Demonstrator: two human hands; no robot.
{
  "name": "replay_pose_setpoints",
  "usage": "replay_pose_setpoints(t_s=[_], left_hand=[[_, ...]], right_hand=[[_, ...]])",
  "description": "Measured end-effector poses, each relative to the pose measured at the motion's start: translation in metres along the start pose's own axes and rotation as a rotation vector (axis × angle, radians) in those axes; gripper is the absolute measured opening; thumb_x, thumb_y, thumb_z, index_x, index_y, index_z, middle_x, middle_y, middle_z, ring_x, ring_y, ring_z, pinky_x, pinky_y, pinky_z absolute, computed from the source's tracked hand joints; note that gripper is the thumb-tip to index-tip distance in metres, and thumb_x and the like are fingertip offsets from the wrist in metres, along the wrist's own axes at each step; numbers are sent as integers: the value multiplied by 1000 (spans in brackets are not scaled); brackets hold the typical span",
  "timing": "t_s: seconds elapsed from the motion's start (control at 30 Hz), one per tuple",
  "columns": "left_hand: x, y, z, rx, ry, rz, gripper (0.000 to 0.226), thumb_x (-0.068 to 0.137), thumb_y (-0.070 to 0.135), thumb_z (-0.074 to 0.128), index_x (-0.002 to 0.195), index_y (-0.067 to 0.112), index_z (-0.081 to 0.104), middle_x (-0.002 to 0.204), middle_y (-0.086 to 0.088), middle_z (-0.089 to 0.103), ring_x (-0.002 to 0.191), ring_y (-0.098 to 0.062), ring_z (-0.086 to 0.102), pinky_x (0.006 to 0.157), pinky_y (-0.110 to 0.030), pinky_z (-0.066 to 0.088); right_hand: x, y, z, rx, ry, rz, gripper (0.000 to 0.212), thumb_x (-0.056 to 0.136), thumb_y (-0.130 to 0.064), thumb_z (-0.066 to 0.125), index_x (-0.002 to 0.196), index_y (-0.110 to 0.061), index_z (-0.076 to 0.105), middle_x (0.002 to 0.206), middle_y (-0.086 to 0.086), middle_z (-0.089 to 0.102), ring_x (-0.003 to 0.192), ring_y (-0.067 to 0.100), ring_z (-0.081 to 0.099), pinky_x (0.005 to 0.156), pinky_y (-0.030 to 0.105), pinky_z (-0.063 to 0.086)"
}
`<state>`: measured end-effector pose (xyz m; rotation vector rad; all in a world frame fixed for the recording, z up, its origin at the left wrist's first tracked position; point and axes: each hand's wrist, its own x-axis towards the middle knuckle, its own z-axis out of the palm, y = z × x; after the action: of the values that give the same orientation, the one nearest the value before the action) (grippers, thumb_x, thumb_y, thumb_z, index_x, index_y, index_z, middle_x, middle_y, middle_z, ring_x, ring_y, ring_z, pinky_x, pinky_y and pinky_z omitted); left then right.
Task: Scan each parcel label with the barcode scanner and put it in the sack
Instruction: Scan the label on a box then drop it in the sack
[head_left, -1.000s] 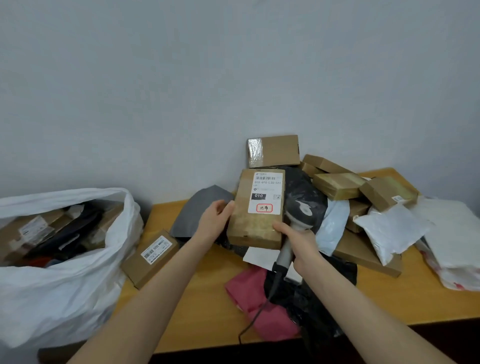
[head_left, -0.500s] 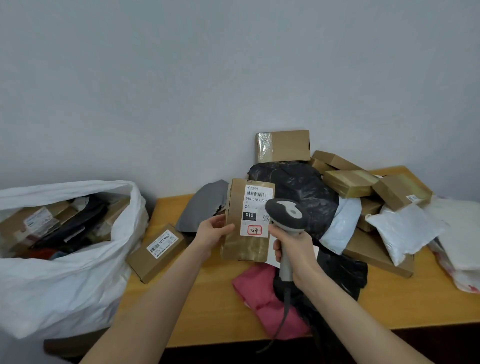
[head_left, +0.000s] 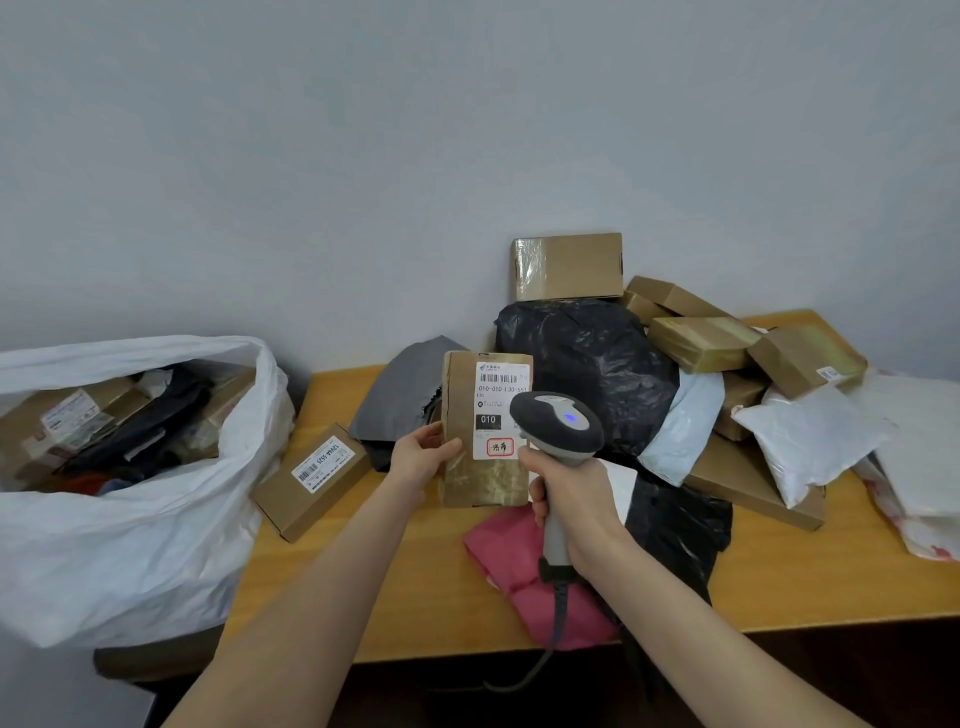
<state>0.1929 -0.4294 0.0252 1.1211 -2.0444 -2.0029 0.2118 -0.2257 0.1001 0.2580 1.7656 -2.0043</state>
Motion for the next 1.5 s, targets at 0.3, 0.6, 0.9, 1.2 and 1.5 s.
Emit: replay_pose_setpoints(t_s=[0.3, 0.6, 0.9, 1.2, 1.5], left_hand=[[3, -4, 0, -22, -10, 6, 55, 83, 4, 71, 134, 4, 51, 117, -13, 65, 107, -31, 63, 96, -48, 50], [-14, 3, -30, -30, 38, 4, 50, 85, 15, 72, 131, 6, 54, 115, -8, 66, 107, -27, 63, 96, -46, 51], [-48, 14, -155, -152, 278, -10, 33, 91, 21, 66, 120, 9, 58, 93, -4, 71, 76, -17, 68, 54, -27, 54], [14, 47, -343, -154, 504, -106, 22, 89, 24, 68, 98, 5, 62, 83, -9, 67, 71, -21, 65, 58, -34, 55], [174, 59, -453, -99, 466, -159, 35, 85, 29, 73, 104, 4, 58, 106, -15, 61, 98, -33, 59, 84, -49, 54]], right_hand=[[-1, -4, 2, -29, -11, -15, 26, 82, -17, 72, 62, -6, 60, 45, 5, 49, 38, 17, 41, 48, 31, 36], [17, -20, 33, 36, -73, -1, 11, 87, -17, 70, 82, -7, 67, 46, -3, 59, 40, 9, 52, 46, 24, 43], [23, -14, 141, -2, -363, 79, 11, 87, -15, 70, 87, -5, 67, 55, 4, 57, 44, 12, 50, 45, 24, 43], [56, 8, 289, -55, -435, 85, 14, 87, -14, 69, 82, -5, 59, 53, 5, 54, 47, 16, 46, 49, 29, 42], [100, 29, 450, -59, -315, 149, 13, 87, -15, 69, 81, -7, 61, 53, 5, 54, 47, 15, 46, 47, 27, 40]])
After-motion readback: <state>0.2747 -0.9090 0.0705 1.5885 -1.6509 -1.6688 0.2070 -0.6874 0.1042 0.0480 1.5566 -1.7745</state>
